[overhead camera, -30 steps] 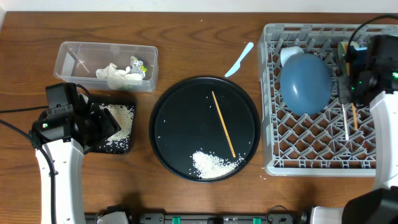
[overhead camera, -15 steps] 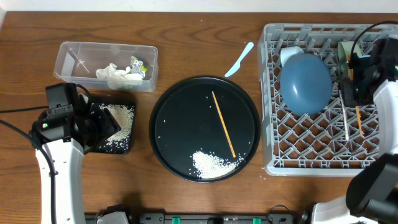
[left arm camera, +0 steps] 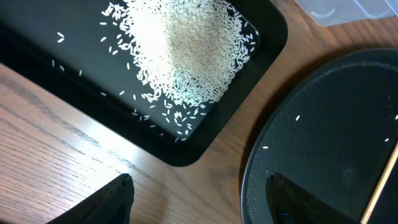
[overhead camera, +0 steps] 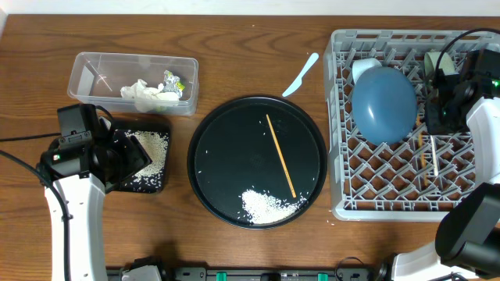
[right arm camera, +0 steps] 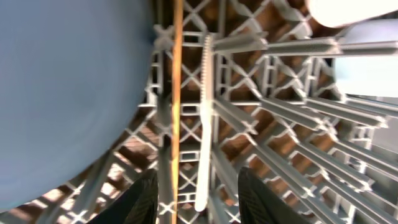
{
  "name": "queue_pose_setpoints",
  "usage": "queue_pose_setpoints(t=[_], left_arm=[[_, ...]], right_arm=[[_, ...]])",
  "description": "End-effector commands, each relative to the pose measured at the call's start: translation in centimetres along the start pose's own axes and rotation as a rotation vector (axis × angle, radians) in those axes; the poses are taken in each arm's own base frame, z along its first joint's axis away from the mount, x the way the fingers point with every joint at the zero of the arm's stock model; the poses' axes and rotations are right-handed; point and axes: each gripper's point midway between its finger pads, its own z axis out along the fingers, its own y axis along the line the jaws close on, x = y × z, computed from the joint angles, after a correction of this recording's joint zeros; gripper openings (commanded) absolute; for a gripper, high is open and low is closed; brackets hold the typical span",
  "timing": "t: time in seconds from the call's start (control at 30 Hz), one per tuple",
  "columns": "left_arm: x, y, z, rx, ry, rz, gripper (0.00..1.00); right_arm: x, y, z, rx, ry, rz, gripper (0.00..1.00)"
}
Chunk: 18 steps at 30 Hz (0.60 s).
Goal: Sort waste into correct bins and load items into the dishwasher rack
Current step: 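Return right gripper to the round tray and grasp the second chopstick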
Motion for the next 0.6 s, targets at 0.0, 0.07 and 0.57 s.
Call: queue_pose_setpoints(t=[0.0,0.07,0.57], left_arm=[[-0.2,0.1,-0.1,-0.003,-0.003,-0.006,0.7],[-0.2,0.1,-0.1,-0.003,-0.003,-0.006,0.7],[-0.2,0.1,-0.1,-0.003,-0.003,-0.006,0.7]], right_arm=[[-0.3,1.1,-0.9,-0.067,-0.037,0.004,0.37],[-0.8,1.7,-2.0,-0.096,-0.074,0.002,0.36],[-2.3,16.1,-14.8,-0.449,-0.342,-0.164,0.41]])
